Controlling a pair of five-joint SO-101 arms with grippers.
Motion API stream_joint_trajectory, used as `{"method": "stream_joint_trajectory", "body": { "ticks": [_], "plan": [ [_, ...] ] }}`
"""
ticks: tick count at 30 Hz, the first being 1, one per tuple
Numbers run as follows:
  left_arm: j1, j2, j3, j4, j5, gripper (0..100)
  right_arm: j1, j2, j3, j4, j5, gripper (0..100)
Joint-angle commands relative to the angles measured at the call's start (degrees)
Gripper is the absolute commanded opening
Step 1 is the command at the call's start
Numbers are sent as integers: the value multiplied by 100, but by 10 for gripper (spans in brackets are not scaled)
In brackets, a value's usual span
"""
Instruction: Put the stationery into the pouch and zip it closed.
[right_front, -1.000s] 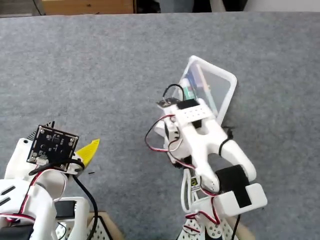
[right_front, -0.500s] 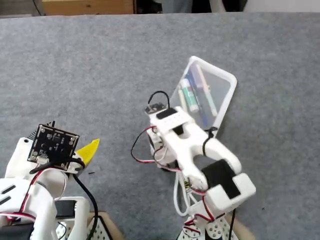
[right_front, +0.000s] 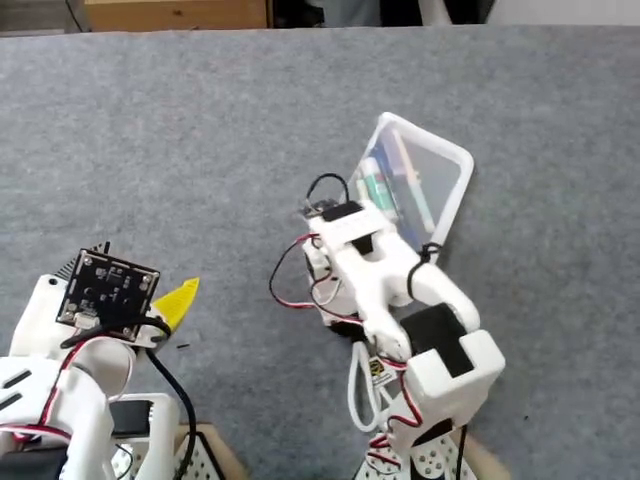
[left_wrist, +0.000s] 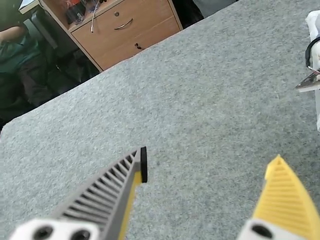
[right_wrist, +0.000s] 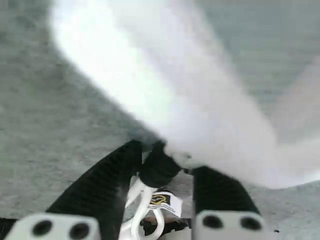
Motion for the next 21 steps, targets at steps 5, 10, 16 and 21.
{"method": "stream_joint_trajectory", "body": {
  "ticks": [5, 10, 16, 21],
  "plan": [
    [31, -9, -189, 9, -70, 379, 360, 295, -31, -18, 105, 13],
    [31, -9, -180, 9, -62, 379, 519, 251, -40, -18, 123, 12],
    [31, -9, -145, 9, -44, 379, 598, -523, -101, 220, 765, 12],
    [31, -9, 75, 9, -35, 379, 598, -2264, -101, 651, 1371, 11]
  ]
}}
